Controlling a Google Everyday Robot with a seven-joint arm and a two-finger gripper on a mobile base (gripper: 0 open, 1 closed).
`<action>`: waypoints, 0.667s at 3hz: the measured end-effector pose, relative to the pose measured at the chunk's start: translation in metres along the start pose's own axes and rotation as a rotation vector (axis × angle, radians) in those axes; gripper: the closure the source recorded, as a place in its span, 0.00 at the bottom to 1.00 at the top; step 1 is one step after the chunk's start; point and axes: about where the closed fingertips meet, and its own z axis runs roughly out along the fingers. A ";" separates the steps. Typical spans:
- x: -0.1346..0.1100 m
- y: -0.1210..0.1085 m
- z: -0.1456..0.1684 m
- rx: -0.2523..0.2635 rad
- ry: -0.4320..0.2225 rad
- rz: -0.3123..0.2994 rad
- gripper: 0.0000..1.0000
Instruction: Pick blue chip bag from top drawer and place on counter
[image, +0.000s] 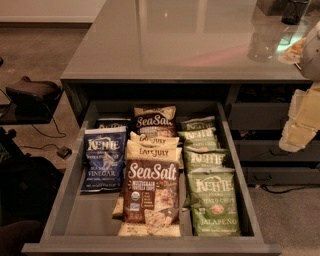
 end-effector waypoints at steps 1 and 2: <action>0.000 0.000 0.000 0.000 0.000 0.000 0.00; -0.005 -0.005 0.008 -0.008 -0.017 -0.018 0.00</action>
Offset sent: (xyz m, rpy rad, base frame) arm 0.0162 0.0081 -0.0179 0.0267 0.0259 0.0485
